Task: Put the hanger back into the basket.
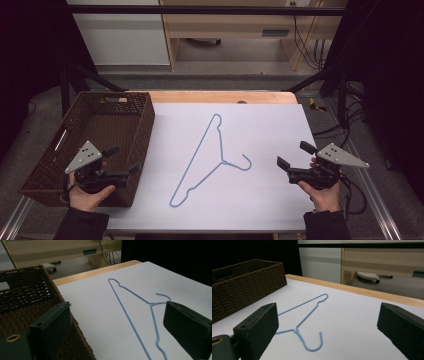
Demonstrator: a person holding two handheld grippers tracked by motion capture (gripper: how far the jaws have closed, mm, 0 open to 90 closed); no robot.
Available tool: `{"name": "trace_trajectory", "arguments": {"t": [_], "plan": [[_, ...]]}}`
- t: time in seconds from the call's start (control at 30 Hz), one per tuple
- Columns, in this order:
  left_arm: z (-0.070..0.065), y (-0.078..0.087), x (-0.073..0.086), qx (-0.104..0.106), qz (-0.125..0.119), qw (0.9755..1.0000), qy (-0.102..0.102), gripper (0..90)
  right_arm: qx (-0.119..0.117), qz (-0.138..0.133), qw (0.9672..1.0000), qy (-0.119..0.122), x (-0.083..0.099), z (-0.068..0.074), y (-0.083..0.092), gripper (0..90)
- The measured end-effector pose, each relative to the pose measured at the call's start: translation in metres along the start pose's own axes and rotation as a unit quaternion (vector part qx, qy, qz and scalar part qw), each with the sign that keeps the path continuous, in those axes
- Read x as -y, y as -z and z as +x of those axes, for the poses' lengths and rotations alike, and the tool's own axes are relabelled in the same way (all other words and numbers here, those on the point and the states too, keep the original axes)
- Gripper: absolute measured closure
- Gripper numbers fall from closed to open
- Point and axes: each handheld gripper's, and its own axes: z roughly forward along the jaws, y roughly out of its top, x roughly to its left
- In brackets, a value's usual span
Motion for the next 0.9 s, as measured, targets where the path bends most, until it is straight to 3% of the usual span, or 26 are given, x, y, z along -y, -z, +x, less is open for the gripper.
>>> {"name": "trace_trajectory", "arguments": {"t": [0.43, 0.67, 0.9], "plan": [[-0.025, -0.009, -0.01, 0.015, 0.001, 0.9998, -0.014, 9.8, 0.004, 0.013, 0.9999, 0.003, 0.001, 0.001, -0.003, 4.3], [-0.046, -0.03, -0.015, 0.041, 0.023, 0.9982, -0.037, 10.7, 0.007, 0.014, 0.9999, 0.005, 0.001, 0.003, -0.005, 4.3], [-0.057, -0.047, -0.017, 0.05, 0.043, 0.9971, -0.039, 12.5, 0.009, 0.015, 0.9998, 0.003, 0.002, 0.004, -0.006, 4.4]]}}
